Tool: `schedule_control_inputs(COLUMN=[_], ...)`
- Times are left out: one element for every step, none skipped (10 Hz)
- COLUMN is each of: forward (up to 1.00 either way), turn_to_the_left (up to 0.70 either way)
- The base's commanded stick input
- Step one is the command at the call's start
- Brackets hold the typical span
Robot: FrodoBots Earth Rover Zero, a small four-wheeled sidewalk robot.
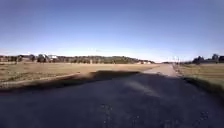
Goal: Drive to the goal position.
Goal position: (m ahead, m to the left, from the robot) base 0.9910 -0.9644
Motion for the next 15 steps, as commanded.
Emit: schedule_control_inputs(forward=[0.00, 0.00, 0.00, 0.00, 0.00, 0.00, 0.00, 0.00, 0.00, 0.00, 0.00, 0.00, 0.00, 0.00, 0.00], turn_to_the_left=[-0.50, -0.50, -0.50, -0.50, -0.50, -0.50, -0.50, -0.12, 0.00, 0.00, 0.00, 0.00, 0.00, 0.00, 0.00])
